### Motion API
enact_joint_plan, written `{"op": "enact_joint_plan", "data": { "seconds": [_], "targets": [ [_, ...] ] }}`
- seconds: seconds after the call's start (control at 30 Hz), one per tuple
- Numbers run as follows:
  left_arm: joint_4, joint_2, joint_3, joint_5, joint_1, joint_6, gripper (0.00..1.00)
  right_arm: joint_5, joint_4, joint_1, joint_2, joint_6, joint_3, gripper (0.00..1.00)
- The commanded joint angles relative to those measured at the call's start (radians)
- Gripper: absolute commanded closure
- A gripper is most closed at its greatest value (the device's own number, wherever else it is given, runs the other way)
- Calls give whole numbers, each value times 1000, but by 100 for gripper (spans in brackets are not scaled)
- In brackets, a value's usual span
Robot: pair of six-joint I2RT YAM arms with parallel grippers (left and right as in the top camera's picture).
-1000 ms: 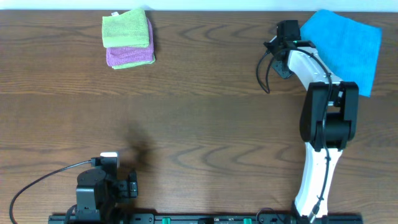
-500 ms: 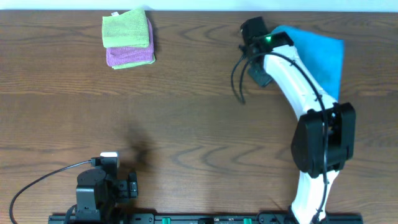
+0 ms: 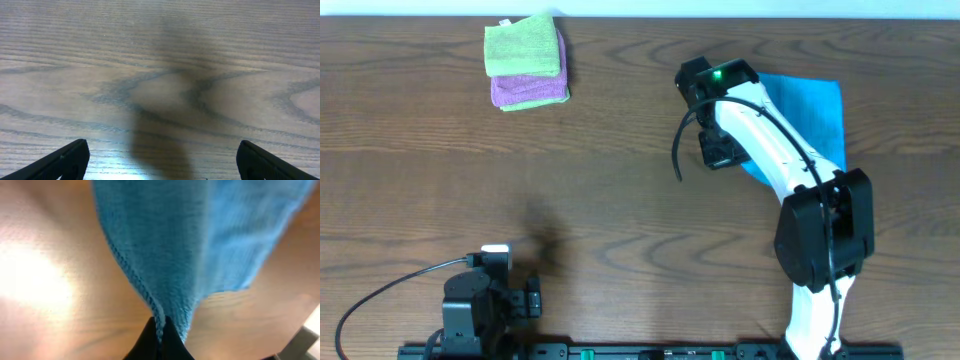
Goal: Fold the cloth
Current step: 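Drag the blue cloth with the right gripper toward the table center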
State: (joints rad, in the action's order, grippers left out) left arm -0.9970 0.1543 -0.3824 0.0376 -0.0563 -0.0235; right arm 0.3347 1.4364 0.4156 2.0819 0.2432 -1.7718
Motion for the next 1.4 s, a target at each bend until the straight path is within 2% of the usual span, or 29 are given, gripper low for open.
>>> {"op": "enact_joint_plan", "data": {
  "seconds": [0.0,0.07,0.1,0.2,0.23,0.4,0.53,0.6,0.7,0.8,0.9,1.1,1.27,1.37],
  "targets": [
    [-5,-5,4,-12,-3,-7,5,-231,37,16,11,-229,18,99],
    [-5,-5,4,-12,-3,-7,5,-275,82,31,11,-281,39,99],
    [-5,-5,4,-12,-3,-7,5,-193,106,38,11,-204,55,98],
    [-5,-5,4,-12,-3,-7,5,116,187,55,11,291,93,99],
    [-5,-5,4,-12,-3,-7,5,134,195,62,11,343,107,99],
    [-5,-5,4,-12,-3,-7,5,-72,130,96,11,56,150,99],
    [-5,-5,4,-12,-3,-7,5,-288,51,117,11,-103,171,99],
    [-5,-5,4,-12,-3,-7,5,-322,49,127,11,-167,172,99],
    [-5,-5,4,-12,-3,-7,5,-164,120,129,11,-53,172,99],
    [-5,-5,4,-12,-3,-7,5,72,258,123,11,151,179,99],
    [-5,-5,4,-12,-3,-7,5,222,266,103,-5,315,223,99],
    [-5,-5,4,-12,-3,-7,5,324,262,36,-20,445,287,99],
    [-5,-5,4,-12,-3,-7,5,328,246,-31,-39,542,327,98],
    [-5,-5,4,-12,-3,-7,5,309,166,-74,-113,544,367,99]
  ]
}}
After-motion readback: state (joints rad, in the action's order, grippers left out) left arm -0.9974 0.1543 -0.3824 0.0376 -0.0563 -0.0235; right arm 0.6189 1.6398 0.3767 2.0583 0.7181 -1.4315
